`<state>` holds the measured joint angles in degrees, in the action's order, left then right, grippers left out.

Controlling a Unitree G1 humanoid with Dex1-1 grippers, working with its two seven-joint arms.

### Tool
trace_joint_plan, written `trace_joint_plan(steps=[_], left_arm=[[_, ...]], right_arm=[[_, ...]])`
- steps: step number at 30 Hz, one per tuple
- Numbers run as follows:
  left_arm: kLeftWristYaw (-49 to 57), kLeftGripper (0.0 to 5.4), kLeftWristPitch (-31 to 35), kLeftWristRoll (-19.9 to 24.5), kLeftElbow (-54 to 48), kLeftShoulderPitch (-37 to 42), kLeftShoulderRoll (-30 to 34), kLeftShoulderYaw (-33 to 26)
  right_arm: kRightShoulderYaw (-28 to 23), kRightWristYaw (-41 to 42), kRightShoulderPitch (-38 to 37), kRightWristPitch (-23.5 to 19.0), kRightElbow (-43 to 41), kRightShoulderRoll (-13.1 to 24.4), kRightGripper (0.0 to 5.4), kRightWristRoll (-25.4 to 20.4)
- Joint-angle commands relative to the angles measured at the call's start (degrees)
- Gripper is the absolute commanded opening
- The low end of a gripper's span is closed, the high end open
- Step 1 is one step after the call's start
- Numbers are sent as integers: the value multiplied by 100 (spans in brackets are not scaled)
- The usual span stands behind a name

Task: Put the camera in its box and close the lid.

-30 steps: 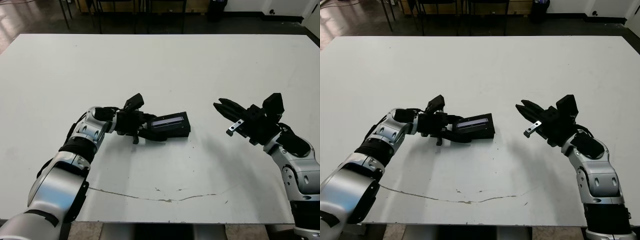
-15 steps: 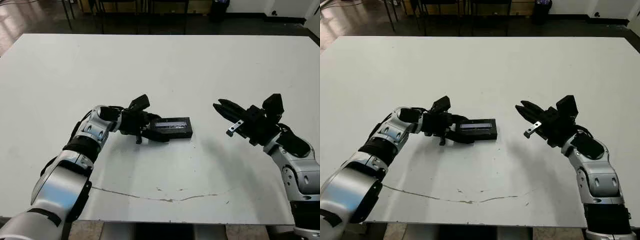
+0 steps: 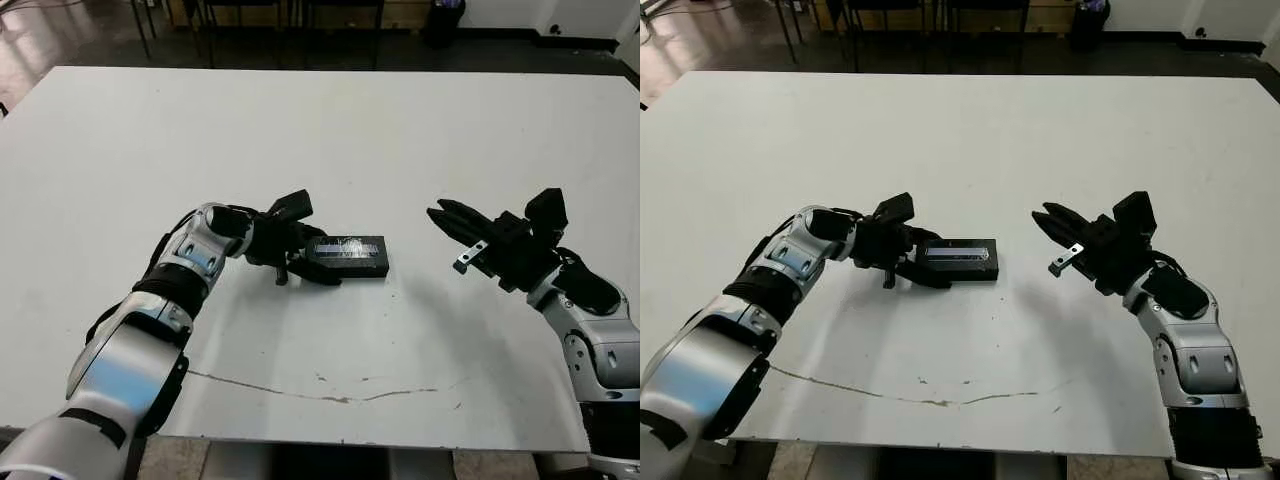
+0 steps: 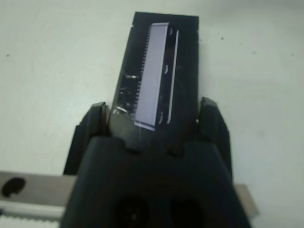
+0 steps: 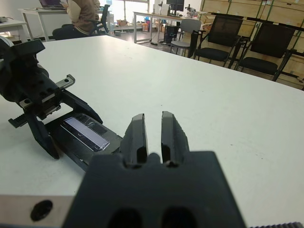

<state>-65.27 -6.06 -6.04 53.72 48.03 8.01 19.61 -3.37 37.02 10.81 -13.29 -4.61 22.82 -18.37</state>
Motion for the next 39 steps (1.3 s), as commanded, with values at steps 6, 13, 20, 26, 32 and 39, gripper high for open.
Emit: trace_joint_plan(steps=[6,13,20,26,32,39], left_arm=[[-235,328,-434,-372,164,-20,-128,465],[-662,487,-674,-92,187,-270,403,197],[-856,538,-847,207,-354,-902,1383,-178],[-908,538,-677,809,-1115,-1542,2140,-800],[-386,538,225,1349,-2456,-2194,2584,-1546],[2817,494,1484,1785,-5345,-3327,1300,-2516]], right_arm=[[-45,20,-11,-110,34,76,0,-49],[-13,147,24,49,157,63,0,-62],[-38,164,5,84,195,43,0,-85],[14,42,-24,23,97,32,0,-43],[8,19,-42,-7,83,29,0,-71],[-8,-13,-39,-15,69,32,0,-56]])
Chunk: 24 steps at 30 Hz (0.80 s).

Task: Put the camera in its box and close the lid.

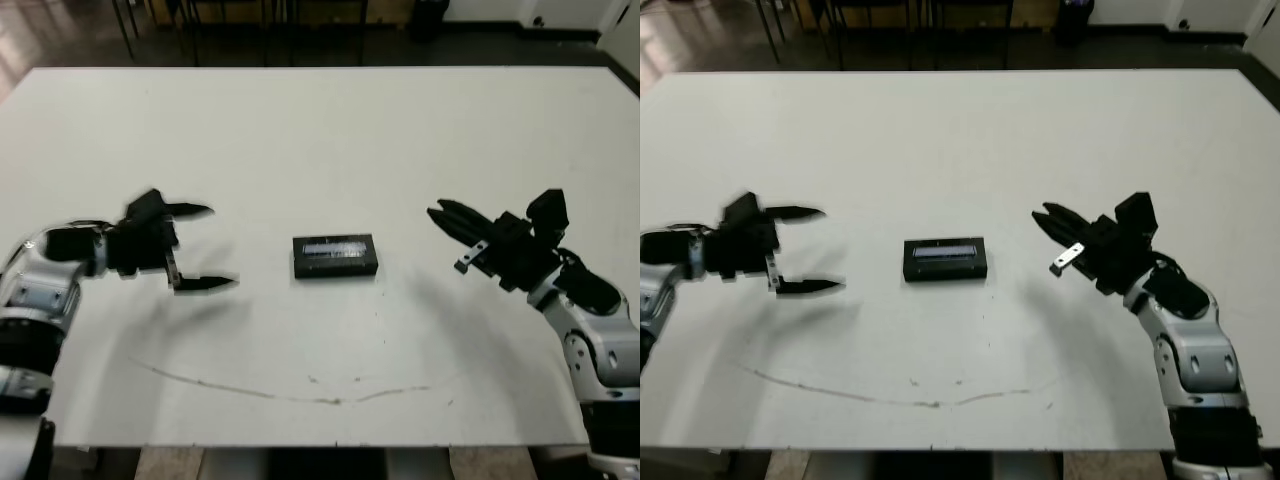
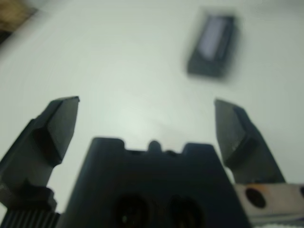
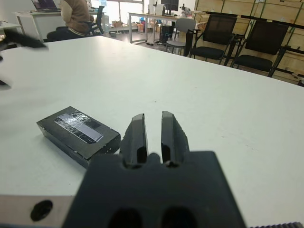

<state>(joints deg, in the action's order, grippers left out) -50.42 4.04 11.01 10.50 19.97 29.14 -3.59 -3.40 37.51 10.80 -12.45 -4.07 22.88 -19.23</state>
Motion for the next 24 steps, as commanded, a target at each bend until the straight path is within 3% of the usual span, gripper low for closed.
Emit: trace_joint_plan(steps=[1,5,11,20,24], left_arm=[[1787,472,630,125,-1408,-625,-1118,-221],[2920,374,1342,330,-2595,-792,-2016,38],[3918,229,2589,180,-3533,-614,-2775,1023],[4414,7,2921,-568,-2464,-165,-3335,2243],[4558,3,2883,-765,-1830,-121,-3556,2389]], right_arm=[[-5,-82,-38,-114,4,23,0,37],[-11,-153,-44,-170,-50,9,0,21],[-36,-322,-65,-109,-61,-58,0,29],[-63,-719,-143,-234,-302,-130,0,58],[-58,-745,-154,-259,-350,-116,0,25]])
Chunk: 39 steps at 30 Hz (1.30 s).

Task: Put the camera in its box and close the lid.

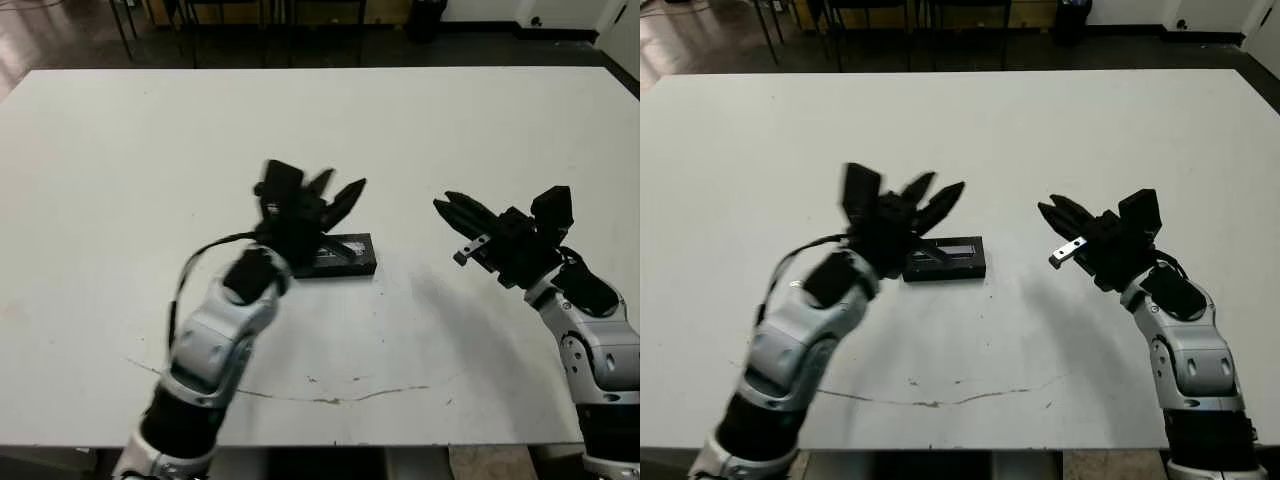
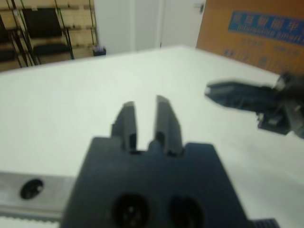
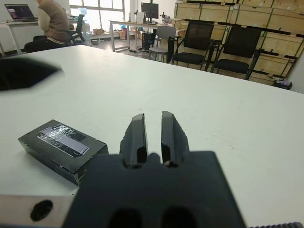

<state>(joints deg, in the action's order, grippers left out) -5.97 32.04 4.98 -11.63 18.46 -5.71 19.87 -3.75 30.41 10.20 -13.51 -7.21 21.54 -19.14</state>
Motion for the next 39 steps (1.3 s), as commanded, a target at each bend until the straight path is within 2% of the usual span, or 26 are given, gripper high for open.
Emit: trace_joint_plan(steps=[1,5,13,23,28,29,33,36,39], left_arm=[[155,3,110,-187,523,32,-129,26],[258,3,301,-325,874,52,-191,-26],[-12,3,1208,-257,965,-179,-59,-97],[-231,3,2014,-107,305,-493,87,-148],[-385,3,1849,169,-484,-610,121,-420],[-346,3,1720,225,-610,-636,89,-577],[-36,3,297,167,-695,-679,117,-1341],[82,3,-1202,98,-370,-662,293,-1943],[134,3,-2587,-252,162,-600,758,-2294]], right_arm=[[-19,-38,-98,-155,-50,22,0,20],[-5,-40,-103,-152,-56,16,0,33],[-14,55,-11,-124,50,-17,0,-38],[-18,160,21,-88,116,-6,0,-71],[-39,192,39,-56,145,-33,0,-94],[-51,169,40,-66,129,-45,0,-100],[-178,-156,-3,-104,11,-248,0,-149],[-191,-493,-51,37,-139,-395,0,-7],[-158,-838,-73,299,-255,-584,0,213]])
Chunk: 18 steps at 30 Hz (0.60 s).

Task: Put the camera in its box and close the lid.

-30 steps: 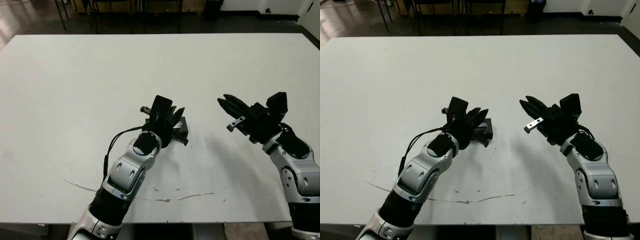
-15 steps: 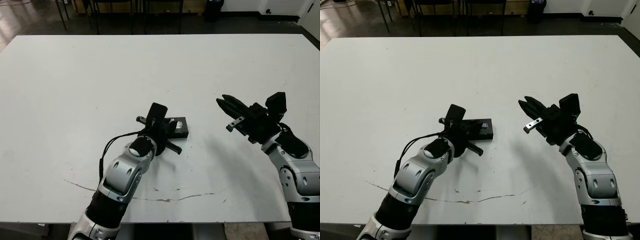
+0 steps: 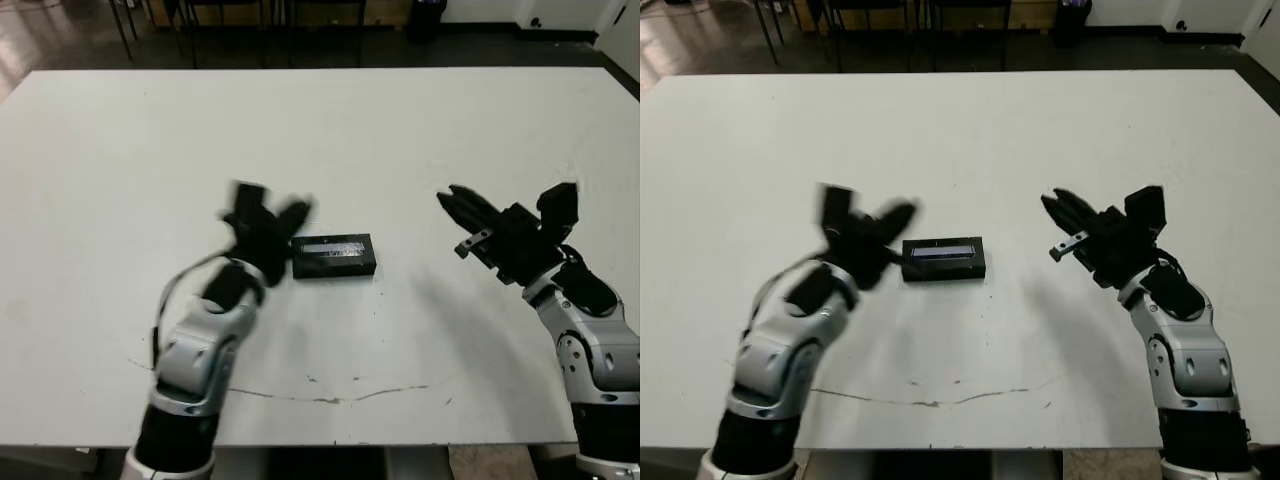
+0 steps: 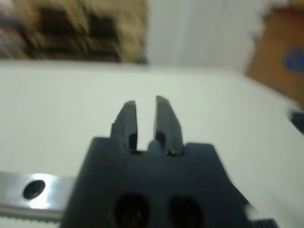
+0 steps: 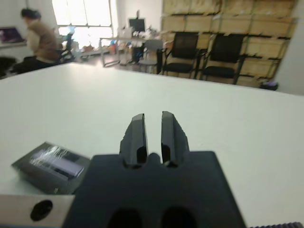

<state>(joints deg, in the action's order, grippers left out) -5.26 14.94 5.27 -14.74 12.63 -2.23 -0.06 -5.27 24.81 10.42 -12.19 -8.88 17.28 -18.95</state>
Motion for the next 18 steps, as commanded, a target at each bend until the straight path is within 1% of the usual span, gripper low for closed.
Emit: trace_joint_plan(steps=[1,2,5,7,9,11,13,15,18], left_arm=[[52,3,-1194,-335,636,12,571,-425],[22,3,-1487,-363,795,35,712,-529],[-51,3,-2403,-323,1376,64,1035,-849],[17,3,-2815,-313,1803,62,1132,-1015],[137,3,-3106,-284,2383,93,1145,-1164],[279,3,-3266,-191,2892,148,1060,-1290],[405,3,-3342,-78,3187,167,916,-1350],[434,3,-3365,41,3269,149,799,-1336],[379,3,-3156,174,3104,98,711,-1265]], right_arm=[[15,-429,-89,252,-110,-233,0,307],[38,-574,-83,307,-137,-296,0,417],[145,-1005,-50,275,-305,-422,0,793],[221,-1085,-21,505,-256,-462,0,984],[281,-1097,13,866,-8,-533,0,1096],[332,-1189,23,1108,188,-615,0,1233],[399,-1415,15,1258,295,-685,0,1513],[457,-1666,37,1341,371,-741,0,1802],[469,-1865,100,1336,446,-818,0,1980]])
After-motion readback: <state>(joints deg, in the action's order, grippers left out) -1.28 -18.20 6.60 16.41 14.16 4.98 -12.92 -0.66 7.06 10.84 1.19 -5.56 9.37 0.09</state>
